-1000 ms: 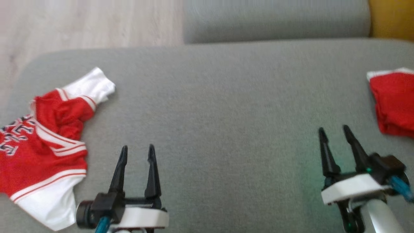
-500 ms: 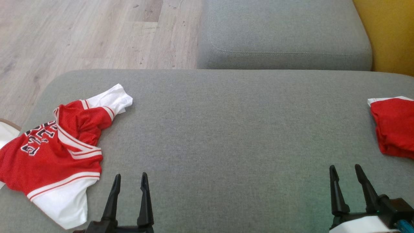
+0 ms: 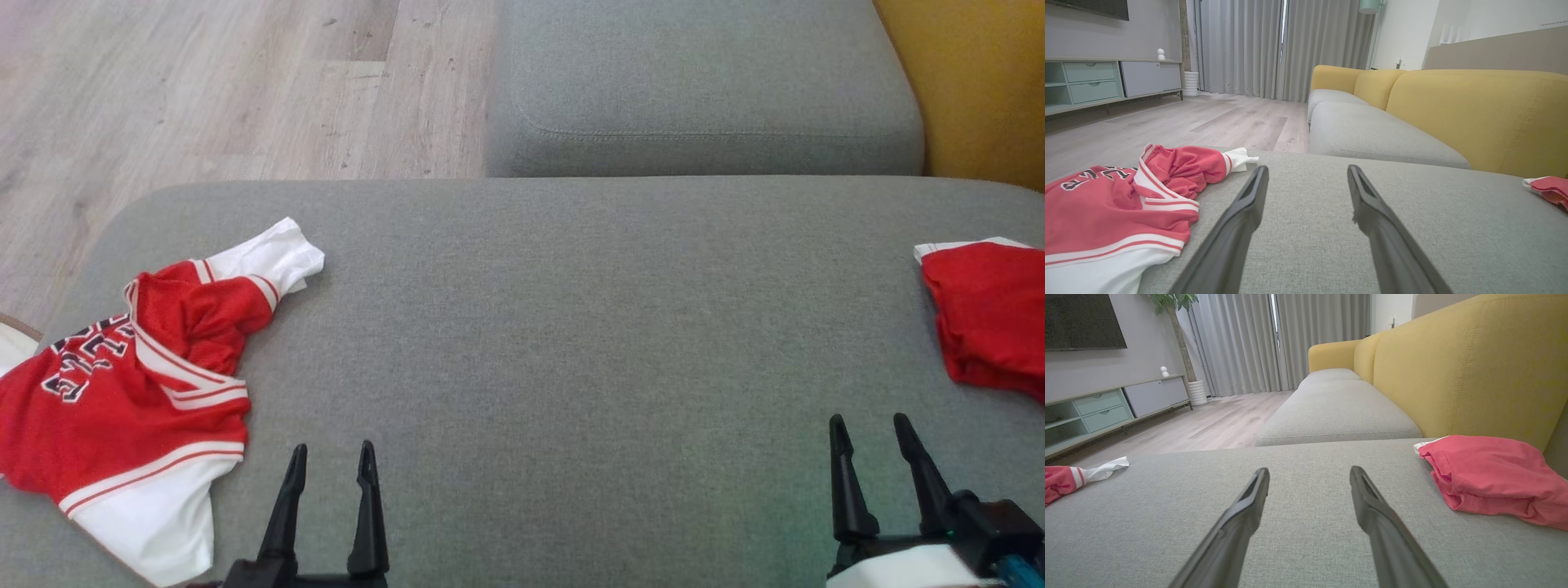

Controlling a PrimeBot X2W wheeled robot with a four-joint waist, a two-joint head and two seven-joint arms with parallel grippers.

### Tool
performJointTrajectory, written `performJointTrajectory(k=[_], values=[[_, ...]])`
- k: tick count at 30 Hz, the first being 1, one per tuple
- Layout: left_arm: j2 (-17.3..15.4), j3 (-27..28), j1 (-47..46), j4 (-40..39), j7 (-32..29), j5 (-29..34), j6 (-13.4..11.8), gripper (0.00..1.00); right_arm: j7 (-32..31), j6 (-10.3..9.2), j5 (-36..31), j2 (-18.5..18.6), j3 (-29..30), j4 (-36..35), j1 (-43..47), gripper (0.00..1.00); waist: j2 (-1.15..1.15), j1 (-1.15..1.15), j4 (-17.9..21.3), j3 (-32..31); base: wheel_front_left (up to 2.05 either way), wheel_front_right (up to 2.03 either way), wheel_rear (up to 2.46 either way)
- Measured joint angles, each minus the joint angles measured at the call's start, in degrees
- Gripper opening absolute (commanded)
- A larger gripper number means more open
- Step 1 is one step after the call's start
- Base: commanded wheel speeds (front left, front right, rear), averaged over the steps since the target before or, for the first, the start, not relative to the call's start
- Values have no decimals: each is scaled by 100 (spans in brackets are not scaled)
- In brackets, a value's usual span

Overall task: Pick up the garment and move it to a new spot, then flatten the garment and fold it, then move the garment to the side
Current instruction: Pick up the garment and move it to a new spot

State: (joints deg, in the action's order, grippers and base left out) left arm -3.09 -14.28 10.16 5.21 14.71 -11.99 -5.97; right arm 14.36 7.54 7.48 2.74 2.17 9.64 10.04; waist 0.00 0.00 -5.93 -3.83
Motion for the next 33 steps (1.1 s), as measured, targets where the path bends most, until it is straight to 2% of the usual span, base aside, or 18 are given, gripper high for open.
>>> performJointTrajectory(k=[8,14,19,33], values=[[0,1,-17,40,0,48,0,100,0,0,0,-7,-5,-3,1,100,0,0,-44,21,0,0,0],[0,-1,-40,68,0,56,-10,100,0,0,-36,-9,-75,0,-1,100,0,0,-291,53,0,0,0],[0,0,-77,15,0,89,-35,100,0,0,-42,-14,-236,1,-10,100,0,0,-713,106,0,0,0],[-1,209,-146,-103,0,94,-75,100,0,0,-42,-20,-381,13,-139,100,0,0,-2224,359,0,0,0]])
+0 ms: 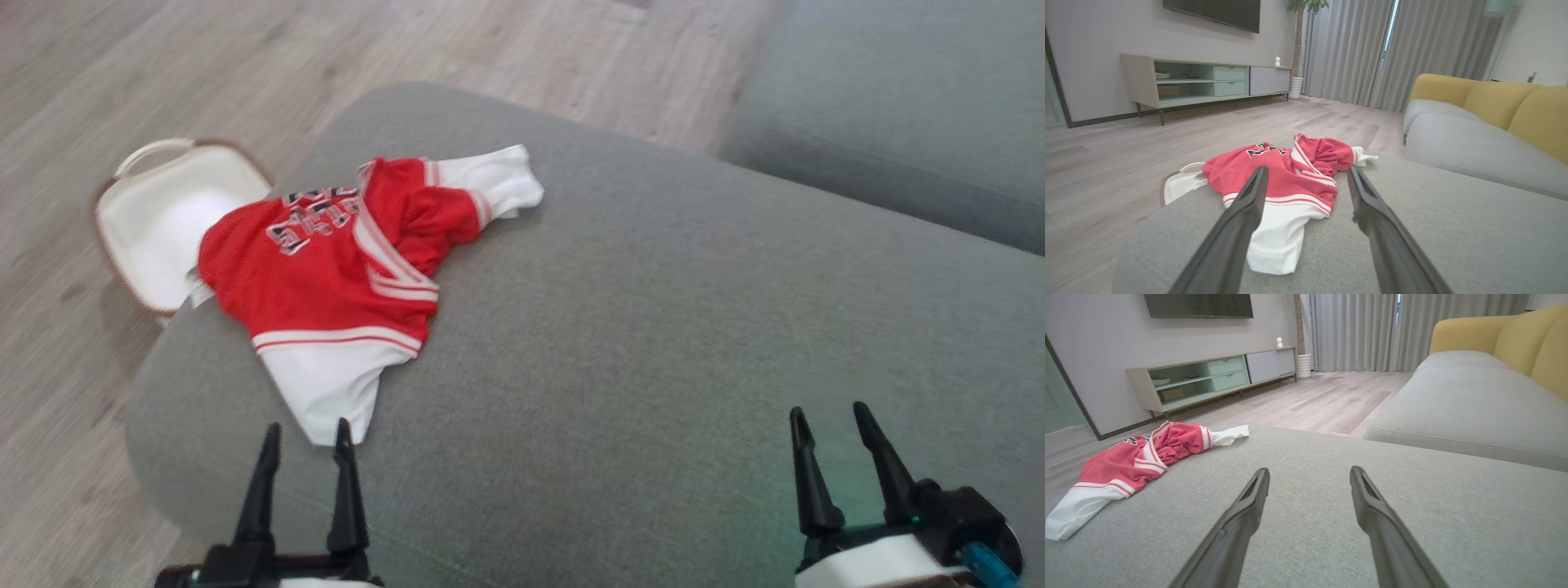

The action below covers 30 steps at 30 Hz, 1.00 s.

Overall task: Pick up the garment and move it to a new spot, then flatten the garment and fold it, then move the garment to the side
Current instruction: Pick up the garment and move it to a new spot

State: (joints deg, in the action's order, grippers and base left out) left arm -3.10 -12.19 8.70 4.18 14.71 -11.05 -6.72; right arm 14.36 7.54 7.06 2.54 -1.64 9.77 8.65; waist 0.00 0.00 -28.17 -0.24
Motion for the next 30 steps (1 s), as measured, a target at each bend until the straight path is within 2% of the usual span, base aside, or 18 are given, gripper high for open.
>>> performJointTrajectory(k=[7,10,13,17,21,25,30], values=[[1,92,-4,-198,0,-25,-187,100,0,0,0,66,-107,64,-257,100,0,-1,-225,308,0,0,0],[1,119,-33,-224,0,-24,-186,100,0,0,0,166,-131,54,-259,100,0,0,-262,399,0,0,0],[3,145,-360,-221,0,-22,-127,100,0,0,-2,386,-133,22,-299,100,0,0,-297,640,0,0,0],[19,230,-1495,5,0,-51,131,100,0,0,-86,803,-130,-67,-468,100,0,0,-344,1080,0,0,0],[49,305,-2776,850,1,-41,378,100,0,0,-118,1315,-92,-212,-605,100,0,-2,-388,1596,0,0,0],[40,505,-4062,2106,-91,-89,427,100,0,0,-126,1783,-86,-370,-772,100,0,-2,-402,2106,0,0,0],[15,644,-5518,3713,-622,-277,548,100,8,0,-99,2248,-73,-740,-1022,100,0,-1,-344,2680,0,0,0]])
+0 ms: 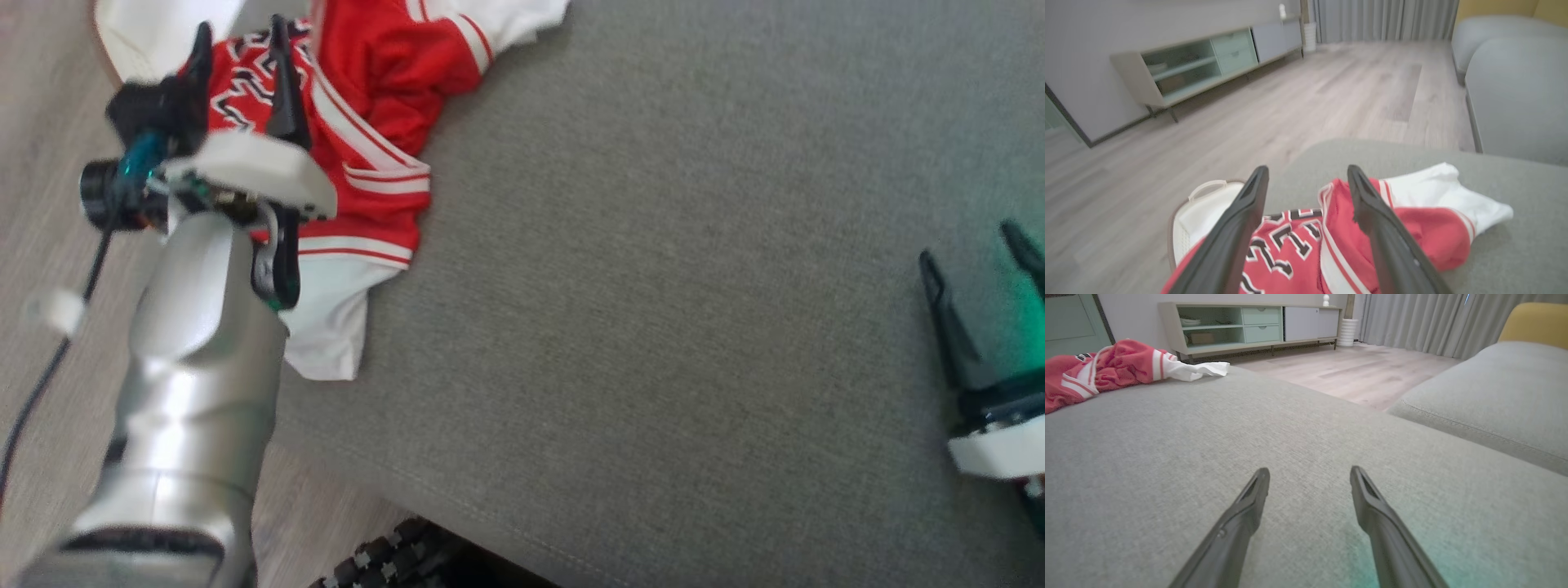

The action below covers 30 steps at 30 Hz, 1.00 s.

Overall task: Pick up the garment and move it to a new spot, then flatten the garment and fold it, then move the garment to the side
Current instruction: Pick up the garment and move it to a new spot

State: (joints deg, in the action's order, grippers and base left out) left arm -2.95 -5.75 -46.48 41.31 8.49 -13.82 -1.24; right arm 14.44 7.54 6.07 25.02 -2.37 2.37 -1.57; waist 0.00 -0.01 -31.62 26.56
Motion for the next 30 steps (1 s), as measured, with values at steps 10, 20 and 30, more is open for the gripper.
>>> performJointTrajectory(k=[10,20,30], values=[[-36,-31,-845,2439,-894,-286,587,48,-34,0,98,197,-96,-520,-410,100,0,1,460,555,0,0,0],[-560,-225,-985,2503,378,-76,677,0,2,0,101,-464,-129,327,-515,100,0,1,733,-119,0,0,0],[-823,-828,-1304,1906,156,157,833,0,2,0,193,-1502,-110,413,-126,100,0,3,1280,-1308,0,0,0]])
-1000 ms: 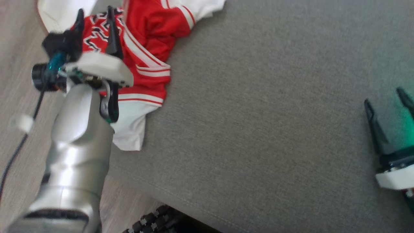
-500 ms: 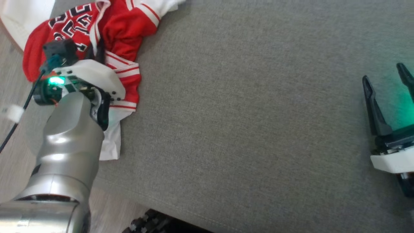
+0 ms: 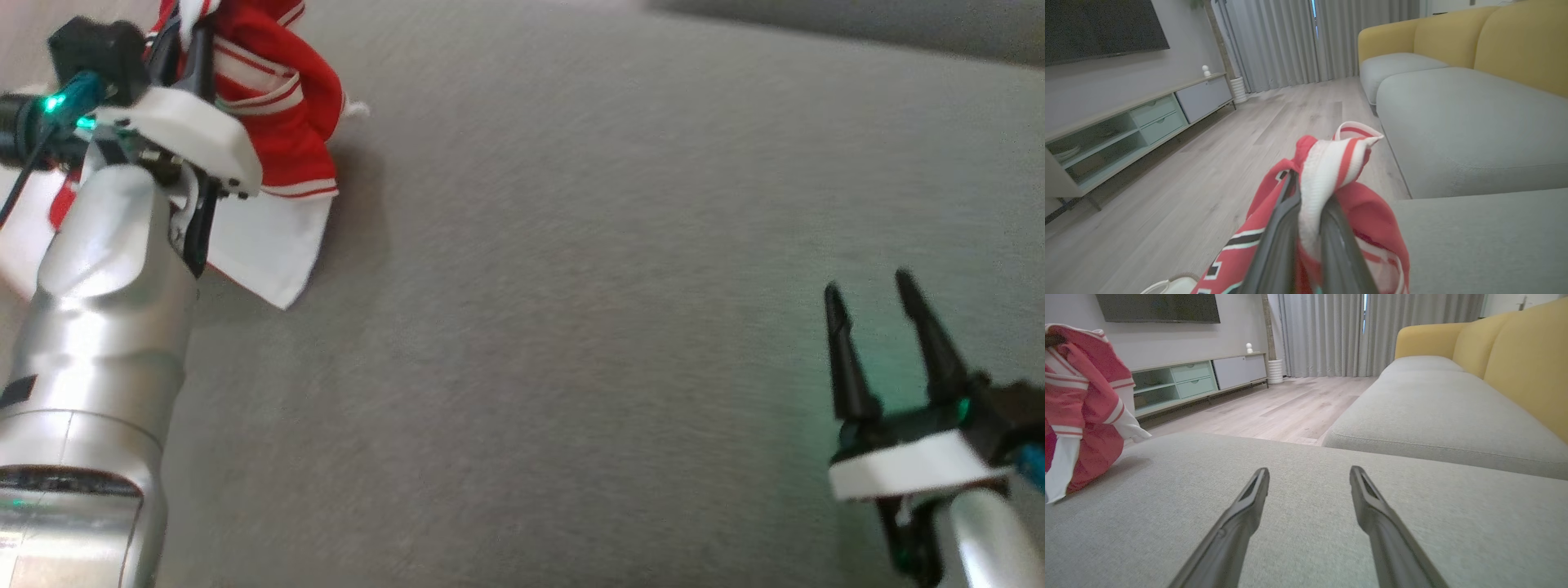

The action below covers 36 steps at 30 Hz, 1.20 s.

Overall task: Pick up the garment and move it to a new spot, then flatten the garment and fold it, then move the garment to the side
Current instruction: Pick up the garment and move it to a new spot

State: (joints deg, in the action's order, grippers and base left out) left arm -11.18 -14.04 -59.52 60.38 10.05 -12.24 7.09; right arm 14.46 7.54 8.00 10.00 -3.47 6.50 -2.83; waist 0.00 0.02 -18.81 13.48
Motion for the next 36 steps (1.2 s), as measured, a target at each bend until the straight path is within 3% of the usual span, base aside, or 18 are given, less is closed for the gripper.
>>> performJointTrajectory(k=[5,13,19,21,22,23,24,26,30,36], values=[[-22,-436,87,-746,-302,5,7,0,0,0,165,-424,162,-37,472,100,0,0,656,-482,0,0,0],[130,-1200,959,-2406,-954,-481,49,0,0,0,152,-499,328,-231,623,100,0,-1,1925,-886,0,0,0],[472,-1658,1582,-2526,-1096,-435,-12,0,0,0,170,-569,308,-261,608,100,0,-1,2761,-816,0,0,0],[655,-1863,1707,-2352,-1022,-426,-9,20,0,0,216,-584,231,-270,567,100,0,-1,2944,-667,0,0,0],[713,-1996,1729,-2249,-945,-385,-10,44,0,0,216,-587,196,-270,547,100,0,-1,3015,-563,0,0,0],[746,-2142,1729,-2134,-886,-259,-34,77,0,0,216,-600,172,-269,518,100,0,-2,3072,-451,0,0,0],[753,-2298,1727,-2004,-821,-78,-108,100,0,0,218,-620,155,-268,455,100,0,-3,3120,-336,0,0,0],[768,-2533,1725,-1789,-575,229,-266,100,0,0,218,-653,155,-269,282,100,0,-4,3202,-113,0,0,0],[817,-2691,1727,-1667,-191,224,-415,100,0,0,216,-662,174,-255,116,100,0,-5,3258,122,0,0,0],[855,-2697,1928,-1868,359,-1,-890,100,0,0,208,-688,196,-120,173,100,0,-3,3087,-19,0,0,0]])
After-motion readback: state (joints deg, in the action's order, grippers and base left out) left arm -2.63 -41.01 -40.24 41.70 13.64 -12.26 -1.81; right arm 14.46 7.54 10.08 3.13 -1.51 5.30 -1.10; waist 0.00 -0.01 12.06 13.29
